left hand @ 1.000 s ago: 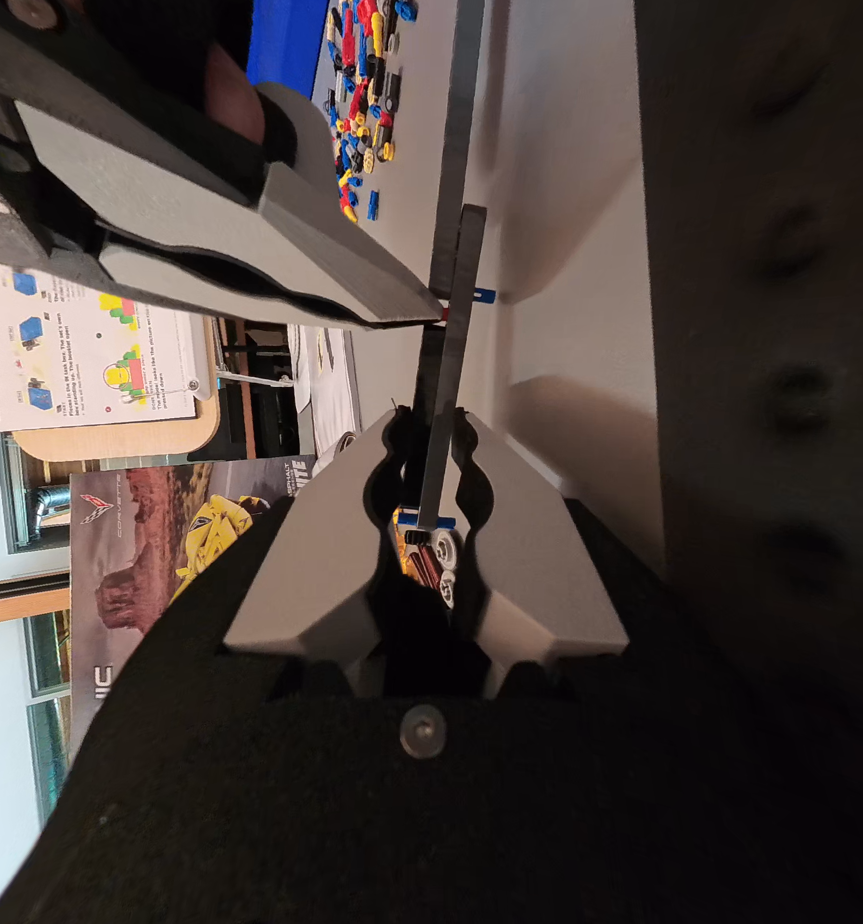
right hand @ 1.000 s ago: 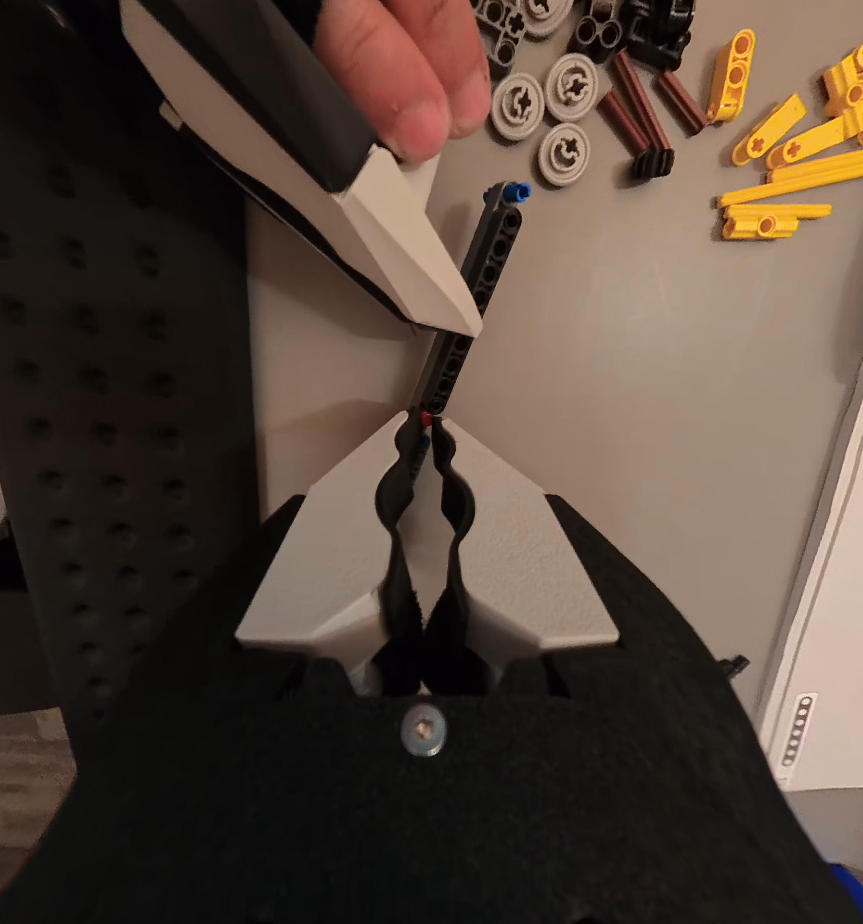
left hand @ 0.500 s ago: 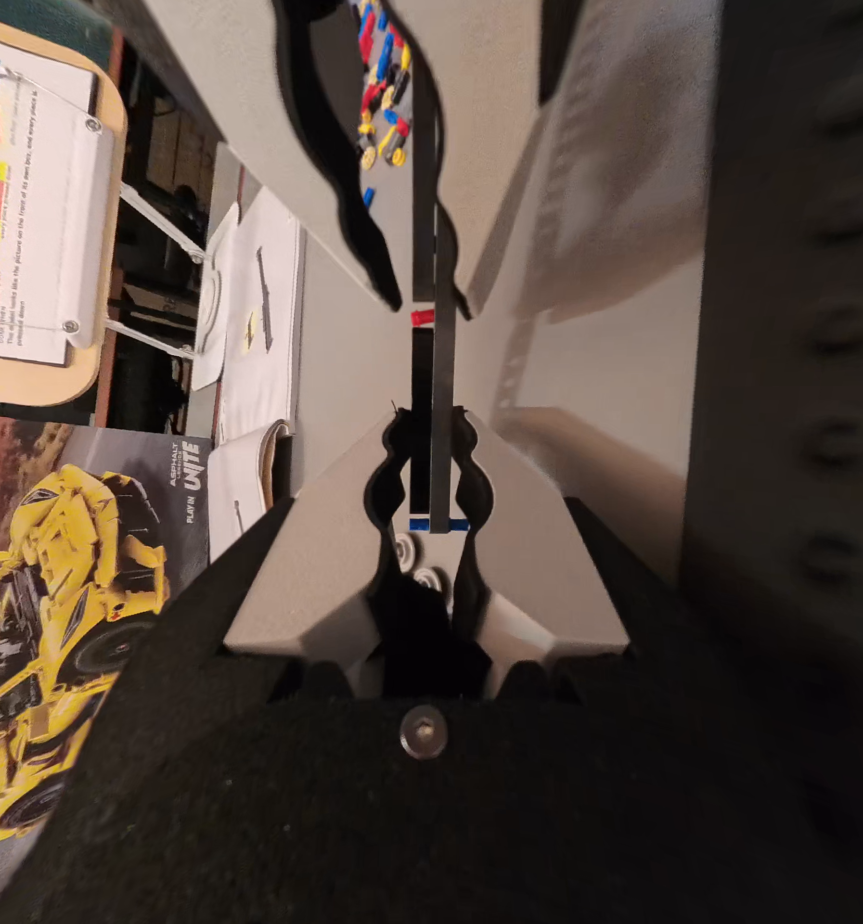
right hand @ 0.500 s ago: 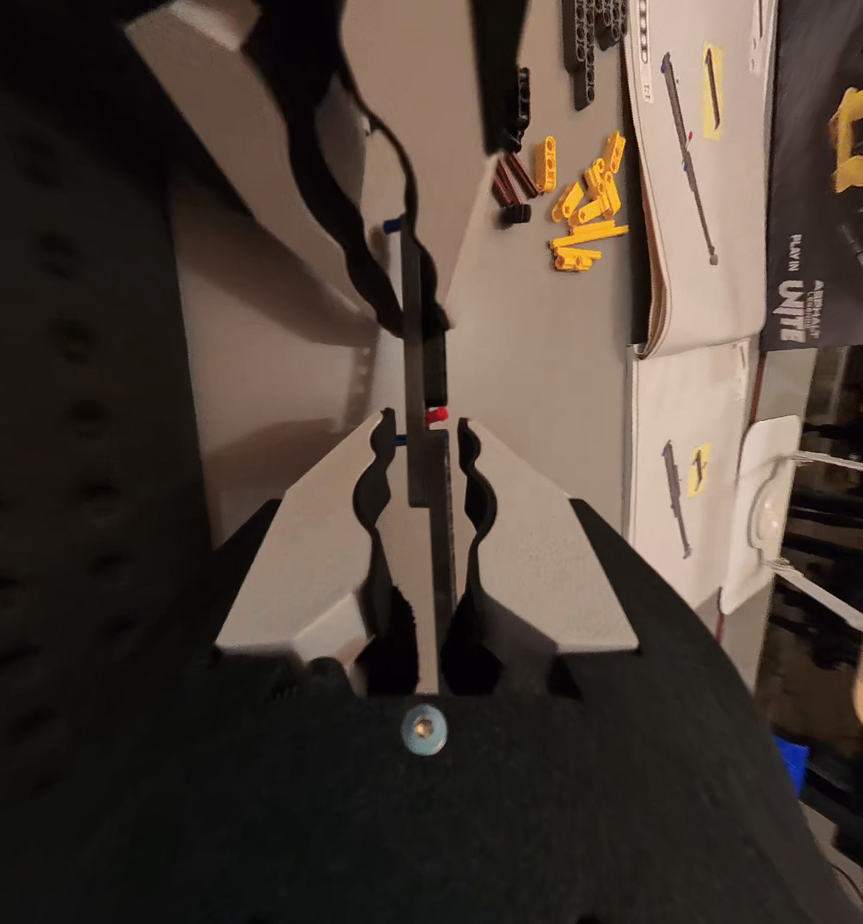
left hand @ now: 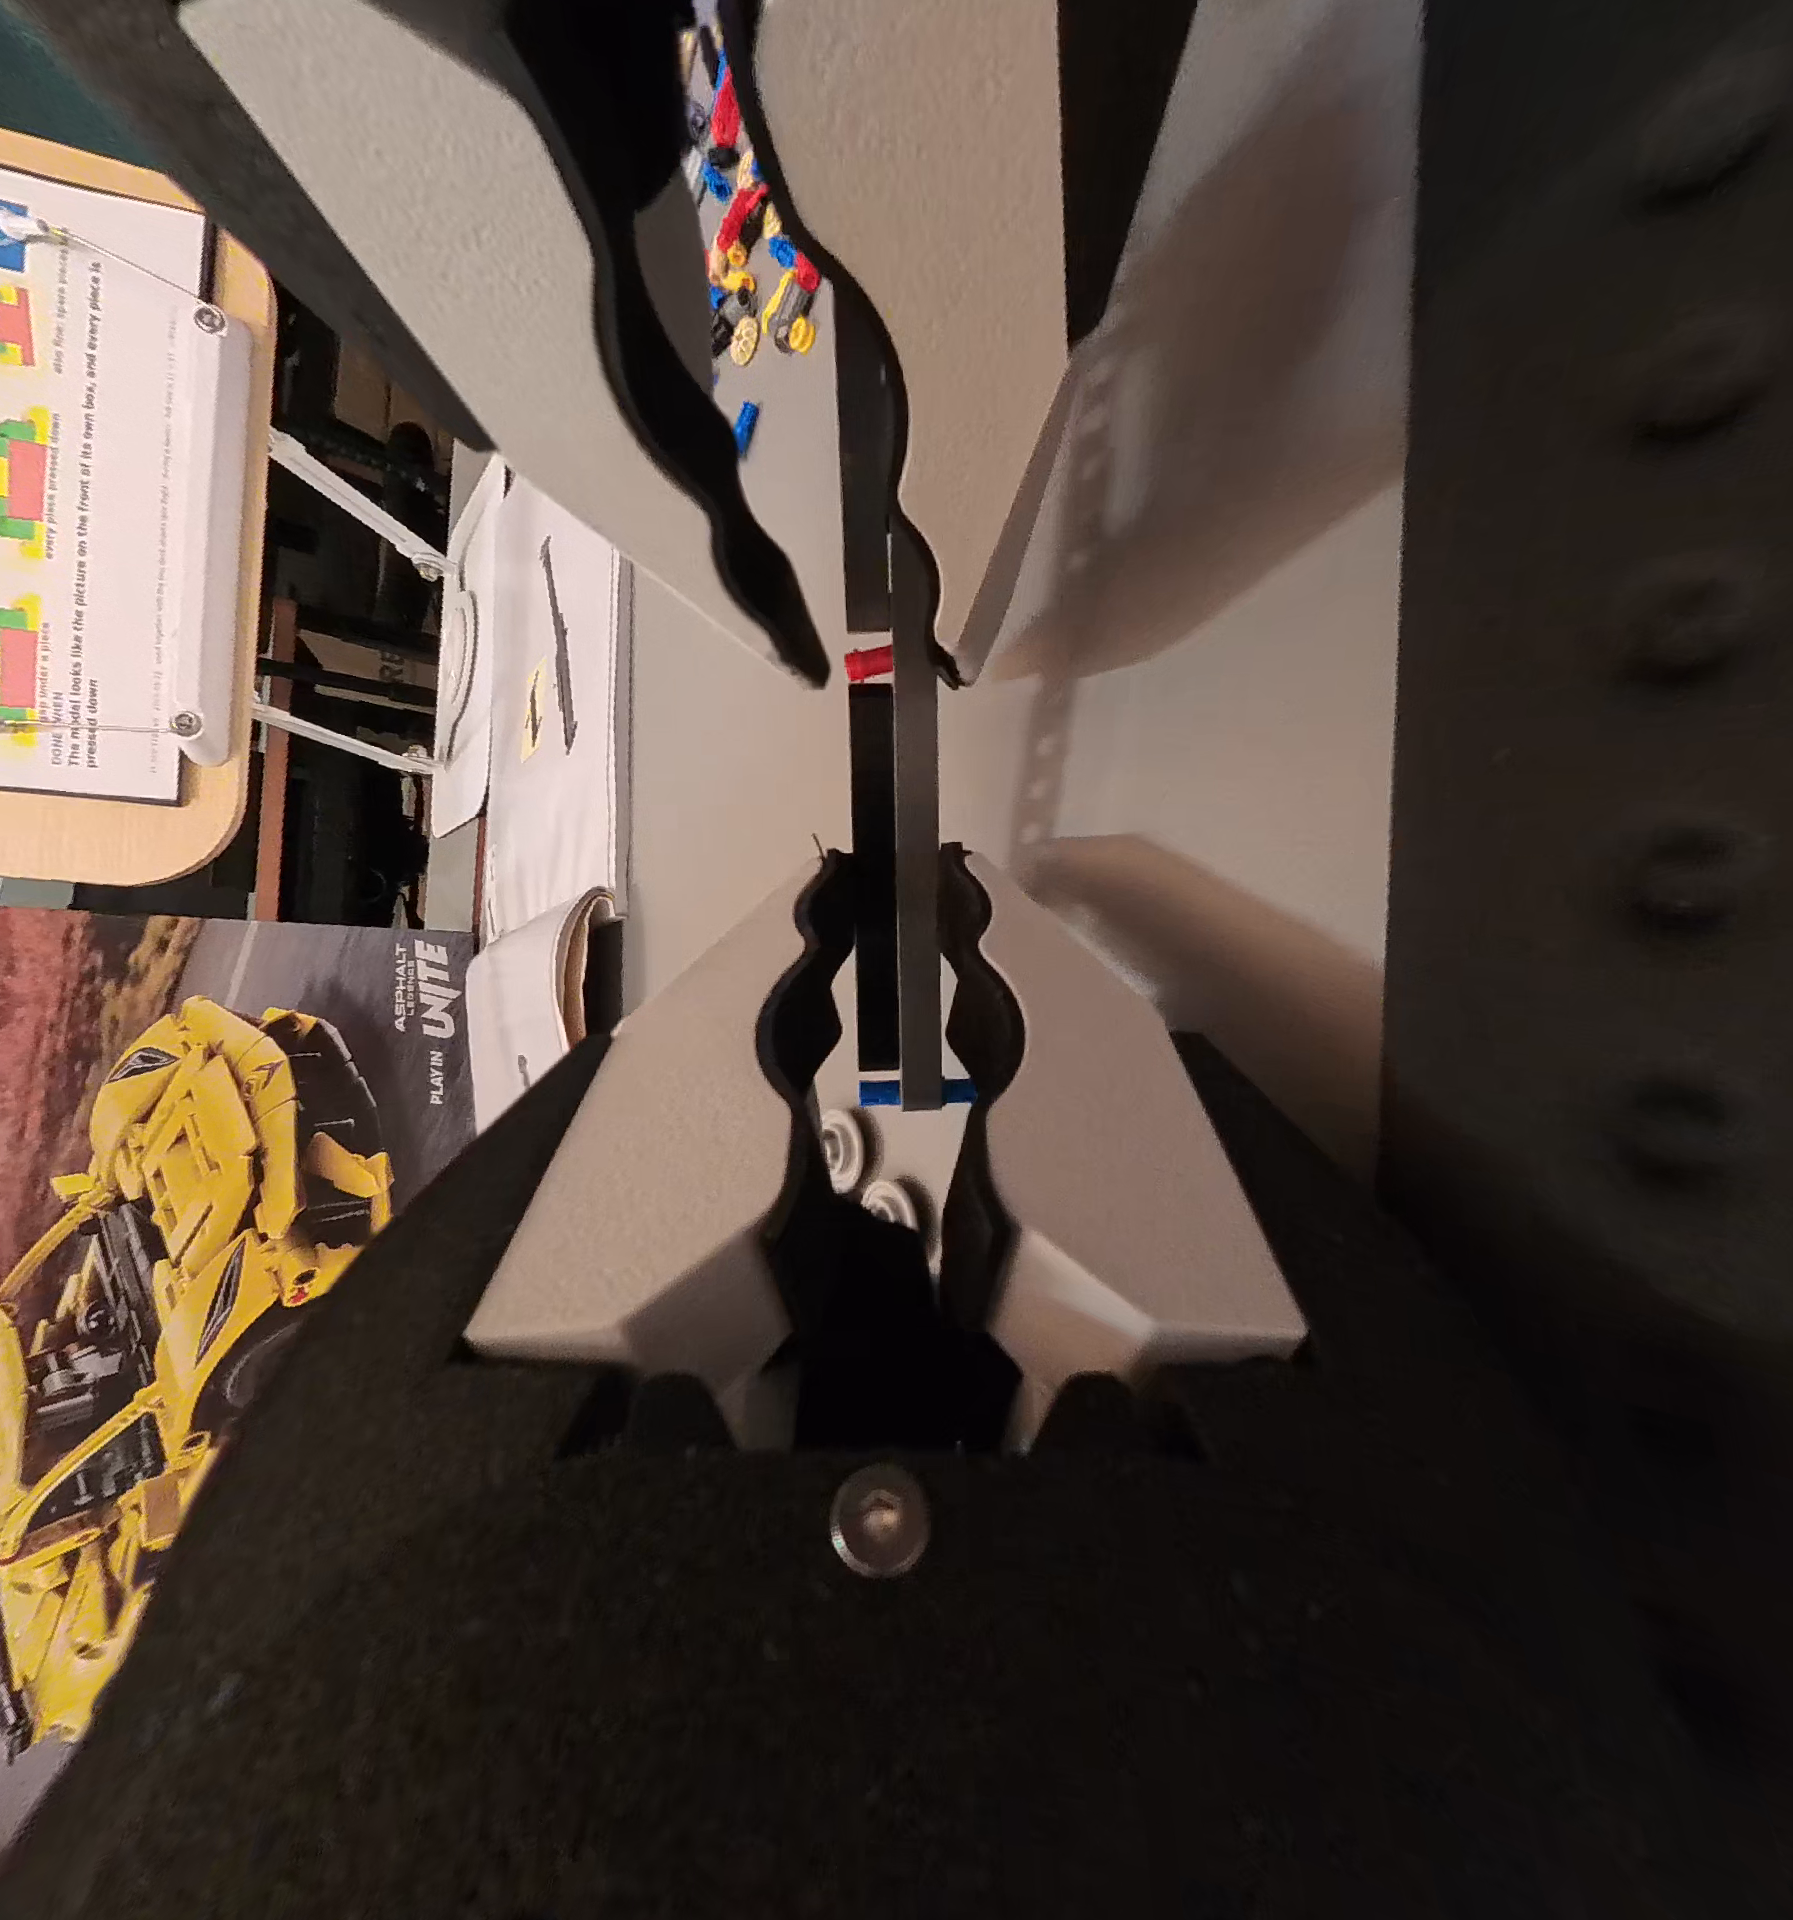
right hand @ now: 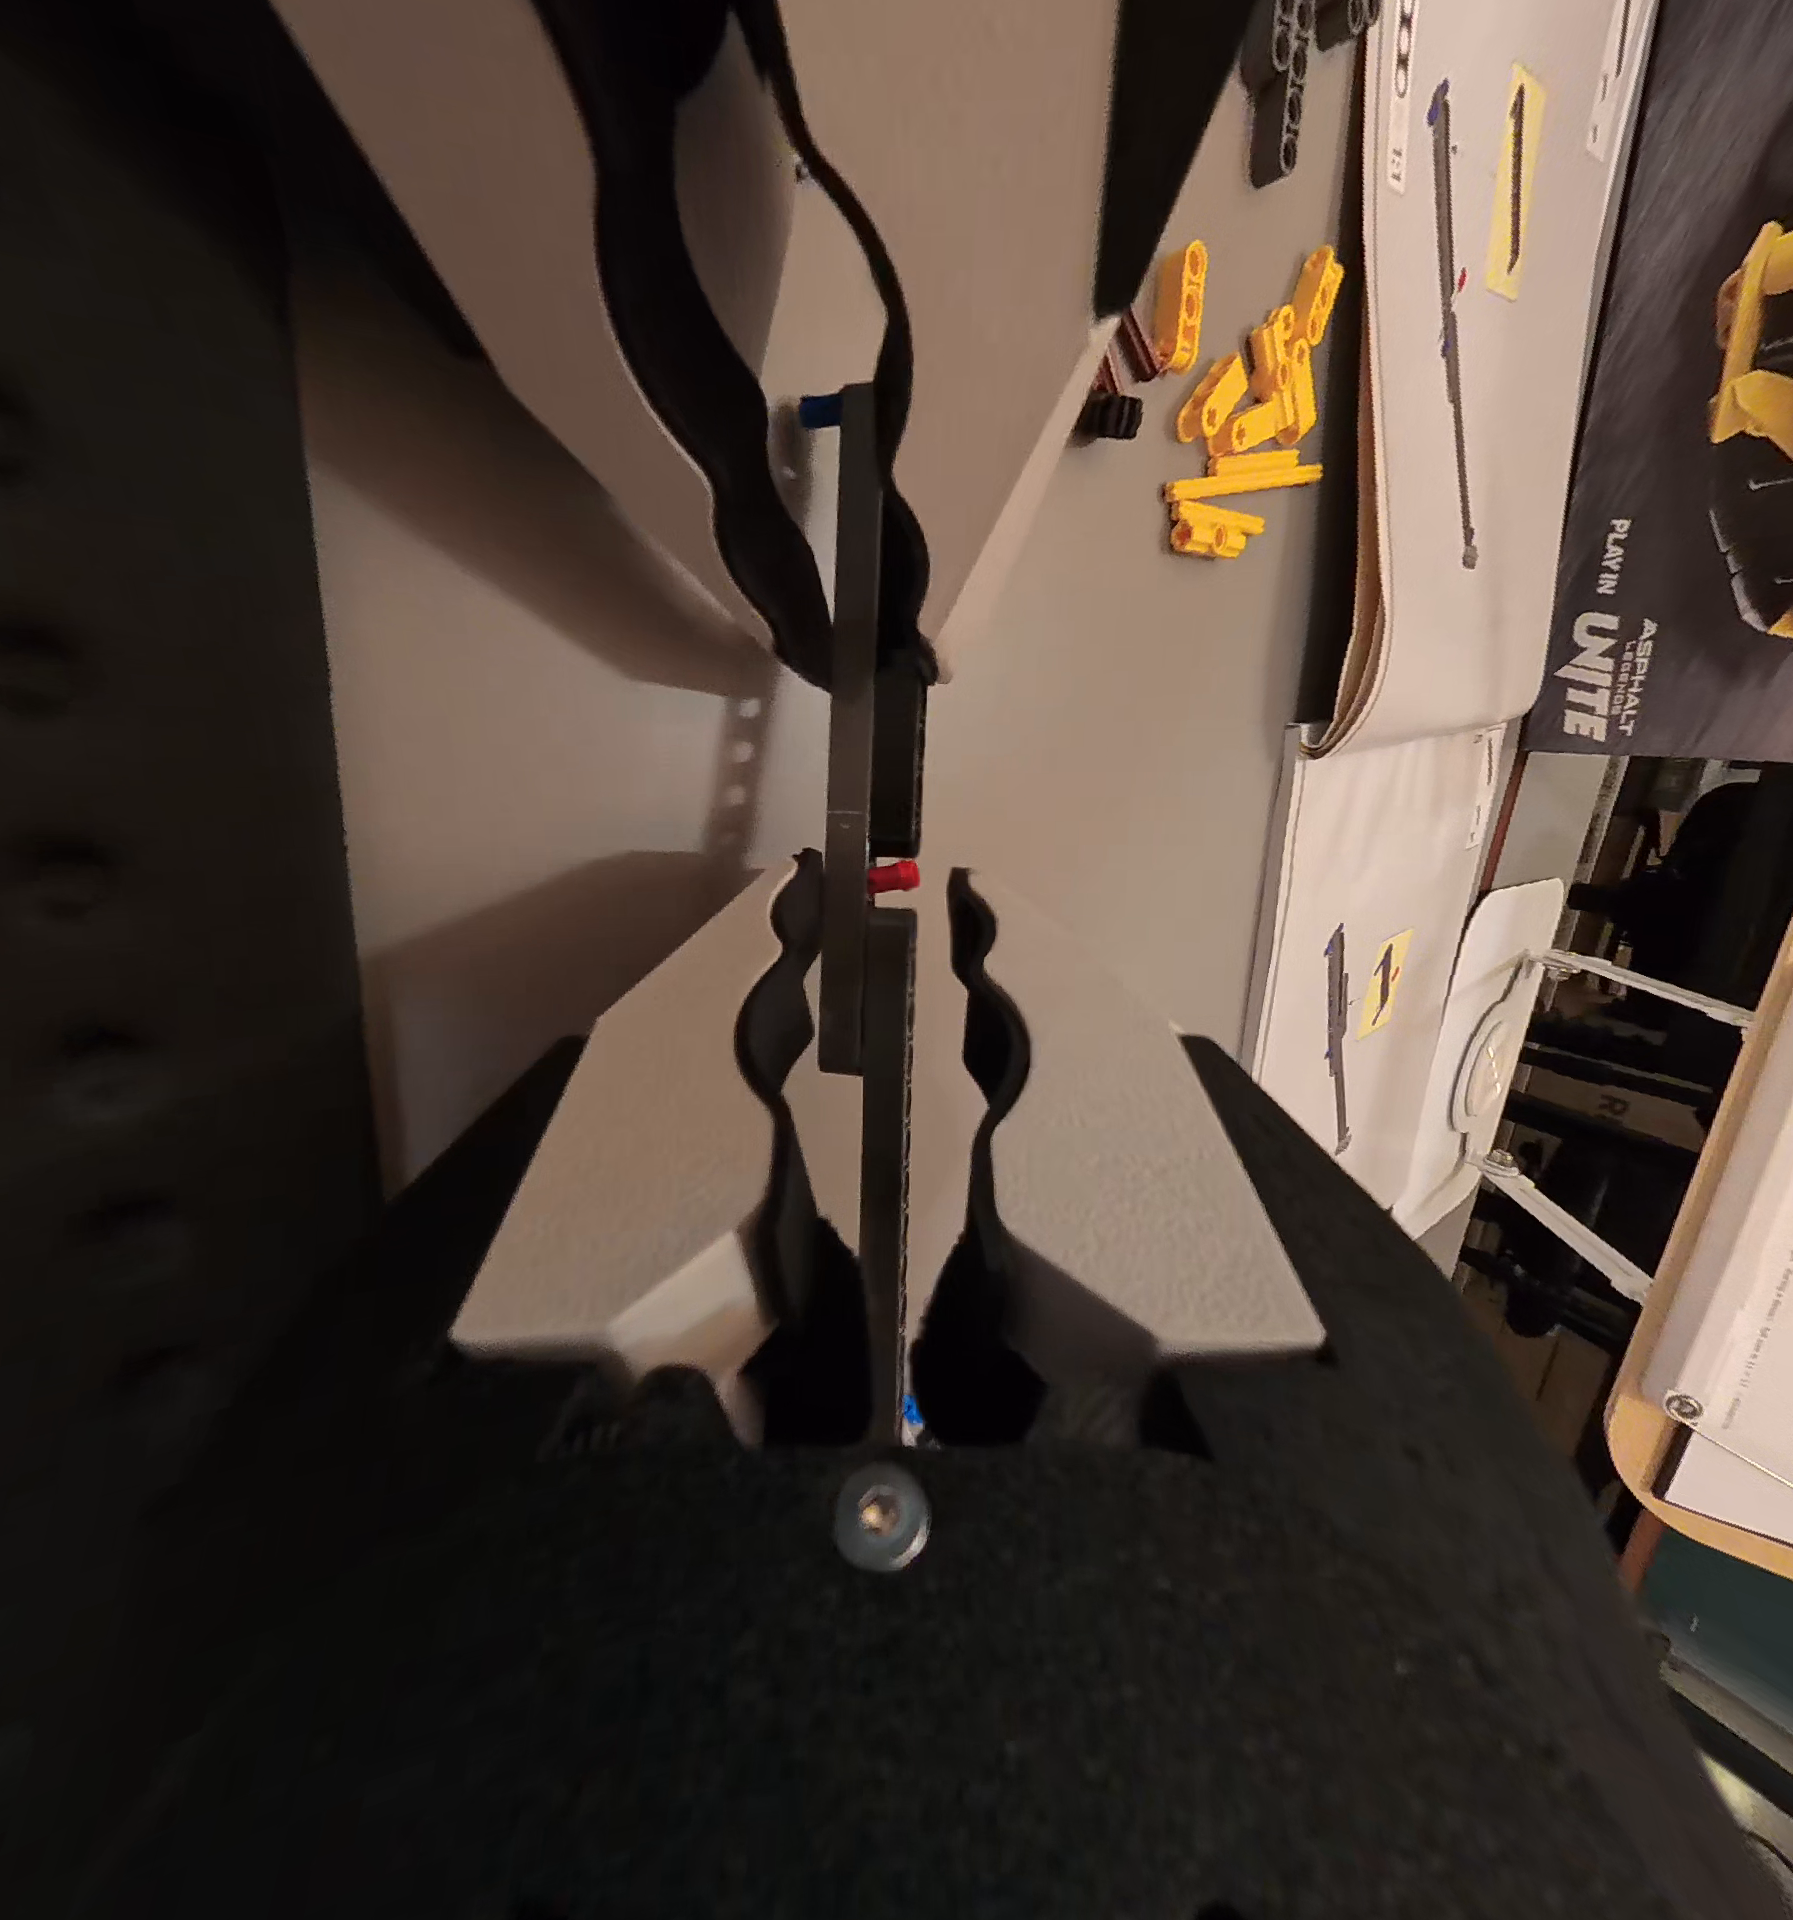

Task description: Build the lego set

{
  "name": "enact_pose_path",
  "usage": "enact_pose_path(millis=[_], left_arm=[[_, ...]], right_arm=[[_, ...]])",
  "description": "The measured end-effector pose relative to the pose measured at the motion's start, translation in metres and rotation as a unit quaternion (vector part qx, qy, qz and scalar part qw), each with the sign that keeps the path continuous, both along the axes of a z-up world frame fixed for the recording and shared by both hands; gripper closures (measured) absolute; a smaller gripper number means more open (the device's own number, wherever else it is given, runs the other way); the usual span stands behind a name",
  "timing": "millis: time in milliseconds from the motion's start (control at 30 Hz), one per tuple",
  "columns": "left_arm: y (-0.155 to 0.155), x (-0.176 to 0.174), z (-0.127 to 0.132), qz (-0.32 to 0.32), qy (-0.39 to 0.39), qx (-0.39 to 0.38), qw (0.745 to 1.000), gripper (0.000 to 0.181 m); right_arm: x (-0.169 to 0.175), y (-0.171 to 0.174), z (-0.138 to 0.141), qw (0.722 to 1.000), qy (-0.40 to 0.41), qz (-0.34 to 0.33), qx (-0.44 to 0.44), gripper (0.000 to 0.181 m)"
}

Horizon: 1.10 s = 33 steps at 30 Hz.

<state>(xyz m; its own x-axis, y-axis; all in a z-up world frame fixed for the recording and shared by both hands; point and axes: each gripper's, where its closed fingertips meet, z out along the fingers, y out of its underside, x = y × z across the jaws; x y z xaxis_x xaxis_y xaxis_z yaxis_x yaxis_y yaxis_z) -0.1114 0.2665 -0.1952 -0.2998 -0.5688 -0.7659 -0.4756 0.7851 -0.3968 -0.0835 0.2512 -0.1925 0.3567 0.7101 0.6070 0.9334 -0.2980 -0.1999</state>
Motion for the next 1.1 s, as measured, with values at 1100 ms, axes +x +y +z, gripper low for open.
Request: enact_pose_path(millis=[1100], left_arm=[[0.002,-0.009,0.015,-0.011,-0.028,-0.175,0.984,0.163]], right_arm=[[-0.010,-0.004,0.010,0.990,0.137,0.020,-0.016,0.166]])
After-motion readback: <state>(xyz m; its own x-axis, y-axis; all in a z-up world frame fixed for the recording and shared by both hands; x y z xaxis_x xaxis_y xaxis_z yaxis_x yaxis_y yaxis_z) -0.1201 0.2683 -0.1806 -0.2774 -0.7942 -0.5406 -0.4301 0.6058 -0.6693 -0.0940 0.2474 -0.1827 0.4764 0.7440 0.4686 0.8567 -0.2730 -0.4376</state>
